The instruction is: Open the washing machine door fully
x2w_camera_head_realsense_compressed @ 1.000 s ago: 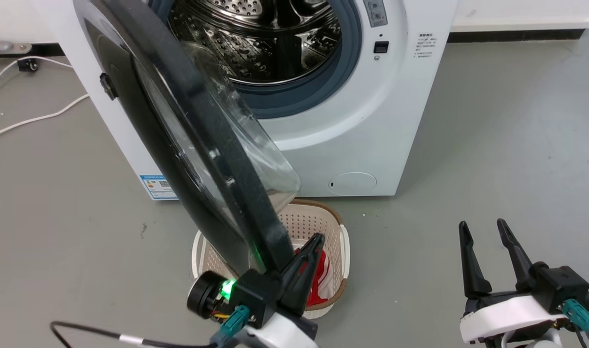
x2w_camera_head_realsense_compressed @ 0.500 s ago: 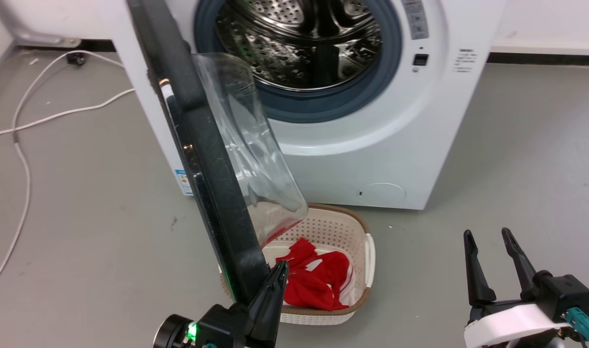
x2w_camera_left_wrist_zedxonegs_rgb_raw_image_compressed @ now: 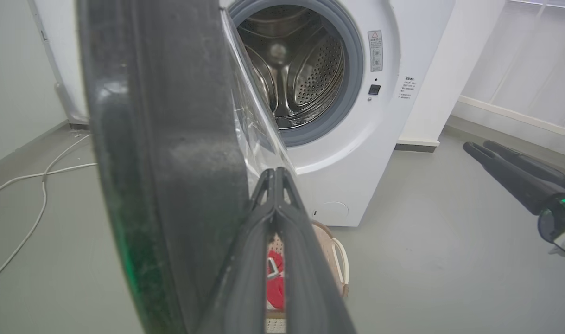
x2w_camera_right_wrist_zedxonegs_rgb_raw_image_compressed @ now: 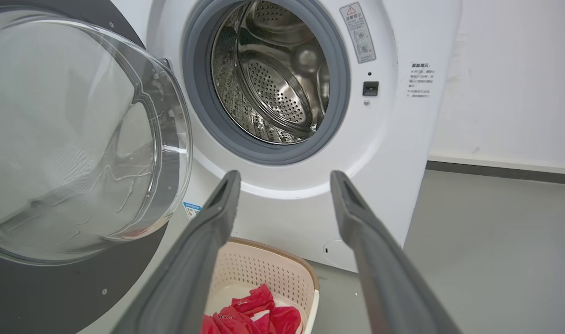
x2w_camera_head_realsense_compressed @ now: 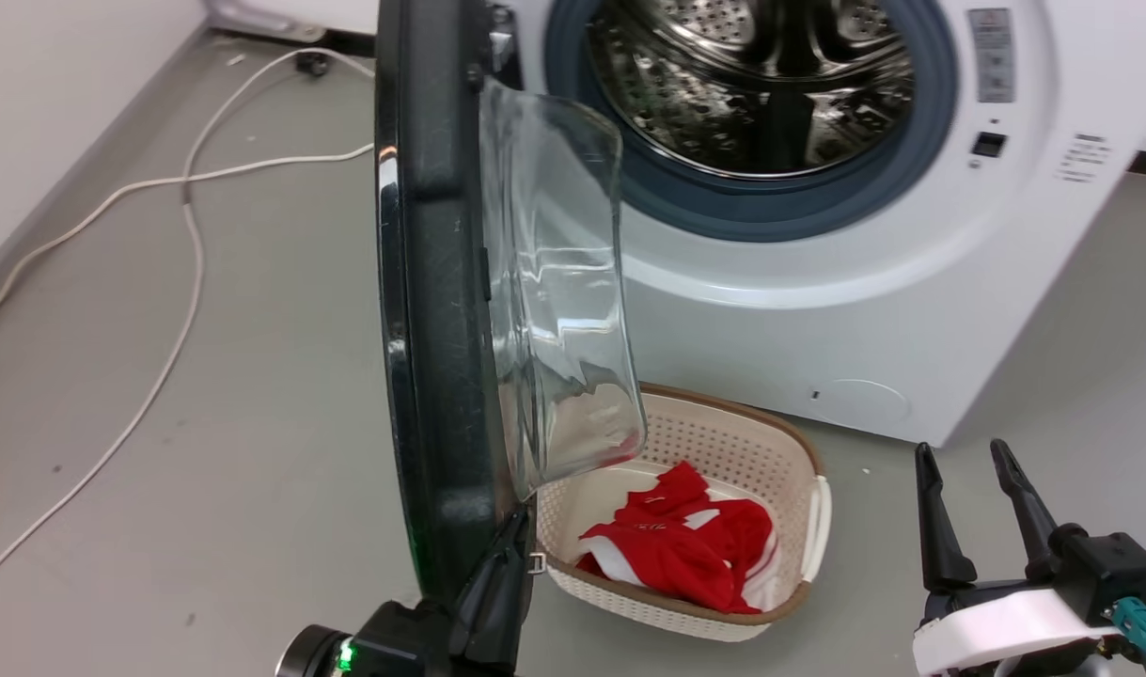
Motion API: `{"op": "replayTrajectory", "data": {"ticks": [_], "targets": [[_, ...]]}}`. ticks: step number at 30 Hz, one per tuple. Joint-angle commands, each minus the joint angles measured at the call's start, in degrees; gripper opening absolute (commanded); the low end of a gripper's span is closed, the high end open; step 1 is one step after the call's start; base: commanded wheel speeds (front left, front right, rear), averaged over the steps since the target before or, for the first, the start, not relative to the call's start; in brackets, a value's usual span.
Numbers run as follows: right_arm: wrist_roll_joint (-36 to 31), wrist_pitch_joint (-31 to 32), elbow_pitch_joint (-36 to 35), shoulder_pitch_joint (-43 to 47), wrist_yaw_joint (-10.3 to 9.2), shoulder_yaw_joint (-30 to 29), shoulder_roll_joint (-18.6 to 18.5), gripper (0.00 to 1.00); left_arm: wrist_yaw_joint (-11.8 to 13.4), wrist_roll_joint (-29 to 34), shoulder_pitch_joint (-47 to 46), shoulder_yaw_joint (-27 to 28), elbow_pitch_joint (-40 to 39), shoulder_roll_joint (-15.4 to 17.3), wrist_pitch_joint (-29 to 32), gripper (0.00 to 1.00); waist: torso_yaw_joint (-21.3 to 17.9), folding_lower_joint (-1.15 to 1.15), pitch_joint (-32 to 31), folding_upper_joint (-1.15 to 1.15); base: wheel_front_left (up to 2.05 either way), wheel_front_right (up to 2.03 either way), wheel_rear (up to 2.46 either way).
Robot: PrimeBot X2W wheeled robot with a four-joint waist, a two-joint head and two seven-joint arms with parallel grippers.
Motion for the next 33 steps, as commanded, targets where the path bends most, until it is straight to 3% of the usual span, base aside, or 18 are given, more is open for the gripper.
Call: {"op": "replayTrajectory", "data": {"ticks": [1,7,16,29,33], "targets": [[-0.42,0.1,-0.48,0.13,-0.04,-0.24,0.11,1.0,0.89,-0.25,0.44,1.06,-0.01,0.29,-0.69,0.0,2.43,0.0,0.56,0.0,0.0,0.0,0.0],[-0.83,0.47,-1.26,-0.46,-0.04,-0.25,0.11,1.0,1.44,-1.35,-0.32,3.64,1.55,0.63,-3.02,0.0,5.44,0.0,1.38,0.0,0.0,0.0,0.0],[-1.47,1.0,-1.91,-1.5,-0.04,0.29,0.11,1.0,2.12,-5.25,-2.35,11.43,5.41,1.8,-7.59,0.0,5.8,0.0,2.75,0.0,0.0,0.0,0.0],[-2.69,2.4,-3.24,-3.13,-0.04,-0.24,0.11,1.0,-1.61,-12.83,-9.2,25.92,15.09,4.13,-12.09,0.0,3.99,0.0,6.53,0.0,0.0,0.0,0.0],[-3.15,2.81,-3.75,-3.63,-0.04,-0.38,0.12,1.0,-4.03,-14.66,-11.45,30.76,18.66,5.1,-12.4,0.0,3.63,0.0,7.83,0.0,0.0,0.0,0.0]]}}
